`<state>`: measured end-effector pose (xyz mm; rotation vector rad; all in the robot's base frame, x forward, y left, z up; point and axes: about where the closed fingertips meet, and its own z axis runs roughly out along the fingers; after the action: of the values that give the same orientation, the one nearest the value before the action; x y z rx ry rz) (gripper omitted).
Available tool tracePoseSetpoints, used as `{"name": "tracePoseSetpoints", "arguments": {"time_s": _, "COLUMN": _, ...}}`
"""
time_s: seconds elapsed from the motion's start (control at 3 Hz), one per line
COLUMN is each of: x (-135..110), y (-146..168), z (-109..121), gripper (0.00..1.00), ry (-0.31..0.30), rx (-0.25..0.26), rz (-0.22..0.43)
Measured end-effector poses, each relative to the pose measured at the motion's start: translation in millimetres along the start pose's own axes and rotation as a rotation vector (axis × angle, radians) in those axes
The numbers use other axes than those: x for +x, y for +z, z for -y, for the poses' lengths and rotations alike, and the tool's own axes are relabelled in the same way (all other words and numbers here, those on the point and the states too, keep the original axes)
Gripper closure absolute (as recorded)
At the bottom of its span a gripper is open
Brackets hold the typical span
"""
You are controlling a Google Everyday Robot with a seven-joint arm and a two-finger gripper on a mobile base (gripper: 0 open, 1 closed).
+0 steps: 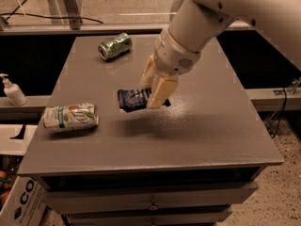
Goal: Move rxbar blueberry near 7up can
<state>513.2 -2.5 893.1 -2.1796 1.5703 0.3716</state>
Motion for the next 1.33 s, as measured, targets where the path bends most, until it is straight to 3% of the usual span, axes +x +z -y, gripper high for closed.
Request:
{"name": "tracePoseSetpoints", "arguments": {"time_s": 0.33, "x": -18.1, "y": 20.5, "z": 2.5, "gripper": 1.0, "ry": -0.016, "rx": -0.015, "rz": 0.001}}
{"name": "tracePoseSetpoints", "arguments": {"time_s": 1.0, "x": -28.1, "y": 67.9, "z": 7.7, "gripper": 1.0, "ry": -0.026, "rx": -0.073, "rz": -0.018}}
{"name": "tracePoseSetpoints", "arguments": {"time_s": 1.33, "x": -27.7, "y": 82.2, "z": 7.9, "gripper": 0.82, "ry": -0.028, "rx": -0.099, "rz": -0.02}}
